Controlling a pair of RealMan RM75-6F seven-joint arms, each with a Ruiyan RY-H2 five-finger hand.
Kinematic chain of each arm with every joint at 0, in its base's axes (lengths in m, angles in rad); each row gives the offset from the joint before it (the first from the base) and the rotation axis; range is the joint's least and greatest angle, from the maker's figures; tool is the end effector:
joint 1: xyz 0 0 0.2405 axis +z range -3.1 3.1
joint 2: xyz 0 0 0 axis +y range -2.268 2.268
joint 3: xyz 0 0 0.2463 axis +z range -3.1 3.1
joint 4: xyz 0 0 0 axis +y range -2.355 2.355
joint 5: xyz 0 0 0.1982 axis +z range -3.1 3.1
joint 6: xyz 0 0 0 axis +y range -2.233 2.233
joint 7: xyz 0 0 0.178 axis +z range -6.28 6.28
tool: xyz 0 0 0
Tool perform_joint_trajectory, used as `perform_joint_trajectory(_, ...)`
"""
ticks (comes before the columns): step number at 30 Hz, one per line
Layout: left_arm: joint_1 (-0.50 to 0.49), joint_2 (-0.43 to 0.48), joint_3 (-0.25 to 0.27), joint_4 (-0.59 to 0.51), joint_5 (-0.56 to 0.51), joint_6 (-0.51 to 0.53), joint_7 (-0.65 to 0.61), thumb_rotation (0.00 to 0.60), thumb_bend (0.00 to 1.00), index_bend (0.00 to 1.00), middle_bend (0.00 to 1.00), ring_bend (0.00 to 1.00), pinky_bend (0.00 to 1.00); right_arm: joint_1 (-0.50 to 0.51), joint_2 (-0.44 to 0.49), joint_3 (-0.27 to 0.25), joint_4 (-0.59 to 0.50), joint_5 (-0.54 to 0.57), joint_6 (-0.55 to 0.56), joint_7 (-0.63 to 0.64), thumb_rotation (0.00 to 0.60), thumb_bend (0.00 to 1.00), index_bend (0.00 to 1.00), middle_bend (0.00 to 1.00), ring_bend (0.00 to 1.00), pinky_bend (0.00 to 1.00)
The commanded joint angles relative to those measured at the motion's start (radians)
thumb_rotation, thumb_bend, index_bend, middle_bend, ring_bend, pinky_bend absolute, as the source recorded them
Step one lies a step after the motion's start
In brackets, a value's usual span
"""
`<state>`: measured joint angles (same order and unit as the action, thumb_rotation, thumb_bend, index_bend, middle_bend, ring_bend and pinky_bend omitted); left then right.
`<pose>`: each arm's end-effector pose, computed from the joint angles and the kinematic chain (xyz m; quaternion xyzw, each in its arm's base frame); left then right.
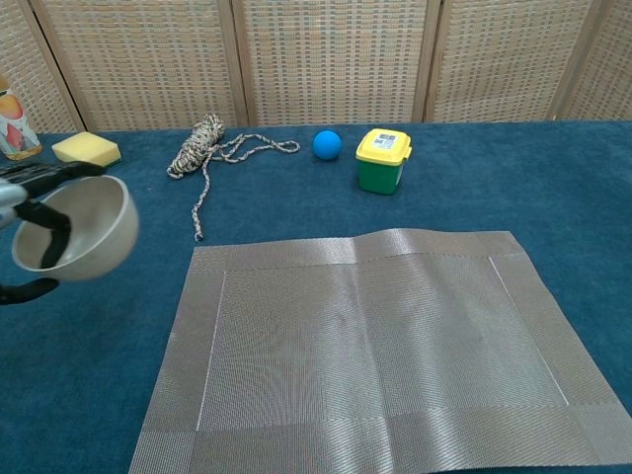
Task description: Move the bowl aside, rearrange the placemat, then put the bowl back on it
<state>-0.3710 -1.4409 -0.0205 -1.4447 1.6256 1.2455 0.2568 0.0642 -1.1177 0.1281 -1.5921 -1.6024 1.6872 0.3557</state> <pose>-0.2161 0.2703 0.0268 -0.7578 -0.2779 -0.3771 0.4542 -0.2669 -0.2155 0.2064 0.5054 -0.3766 0.5782 0.5181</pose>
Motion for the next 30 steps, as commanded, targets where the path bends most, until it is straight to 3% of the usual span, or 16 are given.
perform_joint_trajectory(1, -0.101, -0.049, -0.069, -0.103, -0.059, -0.127, 0.176, 0.600, 0.37, 0.66, 0.00, 0.00, 0.00, -0.001, 0.002, 0.001, 0.000, 0.003, 0.000, 0.006, 0.600, 0.23, 0.00, 0.00, 0.00, 0.00)
perform_joint_trajectory(7, -0.189, -0.135, -0.114, -0.135, -0.154, -0.245, 0.347, 0.600, 0.37, 0.65, 0.00, 0.00, 0.00, -0.003, 0.008, 0.001, 0.000, 0.000, 0.004, 0.023, 0.600, 0.23, 0.00, 0.00, 0.00, 0.00)
perform_joint_trajectory(15, -0.284, -0.286, -0.161, -0.107, -0.307, -0.324, 0.483, 0.600, 0.37, 0.65, 0.00, 0.00, 0.00, -0.003, 0.013, 0.002, 0.003, 0.005, 0.001, 0.043, 0.600, 0.23, 0.00, 0.00, 0.00, 0.00)
perform_joint_trajectory(24, -0.344, -0.392, -0.151, -0.068, -0.422, -0.346, 0.575, 0.600, 0.37, 0.64, 0.00, 0.00, 0.00, -0.002, 0.017, 0.003, 0.005, 0.008, -0.003, 0.057, 0.600, 0.23, 0.00, 0.00, 0.00, 0.00)
perform_joint_trajectory(30, -0.360, -0.410, -0.132, -0.065, -0.476, -0.338, 0.613, 0.600, 0.36, 0.57, 0.00, 0.00, 0.00, -0.001, 0.015, -0.001, 0.004, -0.001, -0.003, 0.053, 0.600, 0.23, 0.00, 0.00, 0.00, 0.00)
